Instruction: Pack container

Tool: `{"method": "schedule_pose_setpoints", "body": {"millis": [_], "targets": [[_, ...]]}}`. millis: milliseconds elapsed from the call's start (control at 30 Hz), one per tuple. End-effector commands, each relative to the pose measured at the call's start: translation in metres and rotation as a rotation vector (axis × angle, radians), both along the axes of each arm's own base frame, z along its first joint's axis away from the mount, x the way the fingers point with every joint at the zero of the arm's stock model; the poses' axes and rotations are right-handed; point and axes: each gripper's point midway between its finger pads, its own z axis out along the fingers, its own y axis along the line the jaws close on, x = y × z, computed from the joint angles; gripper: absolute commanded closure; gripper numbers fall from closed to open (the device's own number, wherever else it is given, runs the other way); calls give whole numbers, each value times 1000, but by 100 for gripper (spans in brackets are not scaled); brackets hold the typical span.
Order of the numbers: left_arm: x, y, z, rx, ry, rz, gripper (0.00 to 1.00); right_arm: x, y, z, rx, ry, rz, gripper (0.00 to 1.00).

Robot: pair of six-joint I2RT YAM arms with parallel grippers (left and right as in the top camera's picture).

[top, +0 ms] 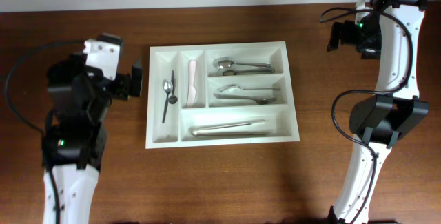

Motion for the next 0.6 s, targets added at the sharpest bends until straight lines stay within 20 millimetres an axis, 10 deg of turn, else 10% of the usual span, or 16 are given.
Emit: {"method": "schedule_pose_setpoints", "body": {"millis": [0, 567], "targets": [[-14, 2, 6, -9, 8, 21, 1, 2, 0, 5, -11, -16, -6, 1], [-37, -16, -15, -57, 119, -69, 1, 2, 0, 5, -11, -16, -6, 1]]}}
